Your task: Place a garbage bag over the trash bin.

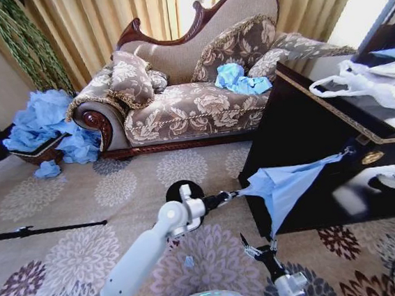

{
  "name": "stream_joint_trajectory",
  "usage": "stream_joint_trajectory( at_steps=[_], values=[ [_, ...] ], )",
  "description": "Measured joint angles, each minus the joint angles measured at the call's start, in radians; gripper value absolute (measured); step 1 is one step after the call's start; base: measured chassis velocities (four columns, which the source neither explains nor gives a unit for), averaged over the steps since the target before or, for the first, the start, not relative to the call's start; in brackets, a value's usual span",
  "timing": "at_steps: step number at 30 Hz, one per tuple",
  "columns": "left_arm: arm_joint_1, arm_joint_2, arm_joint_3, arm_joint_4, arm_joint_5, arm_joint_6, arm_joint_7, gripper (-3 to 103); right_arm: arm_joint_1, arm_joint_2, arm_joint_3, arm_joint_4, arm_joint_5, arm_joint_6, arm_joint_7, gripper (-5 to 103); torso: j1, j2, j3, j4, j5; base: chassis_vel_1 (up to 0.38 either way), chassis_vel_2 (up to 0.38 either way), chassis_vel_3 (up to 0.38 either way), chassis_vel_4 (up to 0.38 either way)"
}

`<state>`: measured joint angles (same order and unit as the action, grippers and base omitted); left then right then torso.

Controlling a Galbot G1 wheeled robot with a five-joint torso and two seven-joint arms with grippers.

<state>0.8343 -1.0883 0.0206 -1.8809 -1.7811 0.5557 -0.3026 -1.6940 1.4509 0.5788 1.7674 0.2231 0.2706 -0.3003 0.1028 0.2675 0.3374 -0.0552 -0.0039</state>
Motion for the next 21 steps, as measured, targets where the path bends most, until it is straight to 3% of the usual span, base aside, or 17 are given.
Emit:
stream_joint_trajectory(
  at_steps=[5,8,21],
  values=[
    [0.018,0.032,-0.061,0.016,0.021,0.009,0.043,0,0.001,0.0,-0.001,0.001,0.001,-0.001,-0.001,100,0.0,0.0,0.0,0.0,0.0002,0.0,0.0,0.0,0.0],
    [0.025,0.06,-0.11,0.047,0.063,0.011,0.103,0,0.0,0.003,-0.005,-0.001,-0.002,0.0,-0.01,100,0.0,0.0,0.0,-0.0001,0.0002,0.0,0.0,0.0,0.0],
    [0.056,0.156,-0.16,0.068,0.11,0.004,0.185,0,0.002,0.004,-0.005,-0.01,-0.001,0.004,-0.02,100,0.0,0.0,0.0,-0.0001,0.0003,0.0,0.0,0.0,0.0]
  ],
)
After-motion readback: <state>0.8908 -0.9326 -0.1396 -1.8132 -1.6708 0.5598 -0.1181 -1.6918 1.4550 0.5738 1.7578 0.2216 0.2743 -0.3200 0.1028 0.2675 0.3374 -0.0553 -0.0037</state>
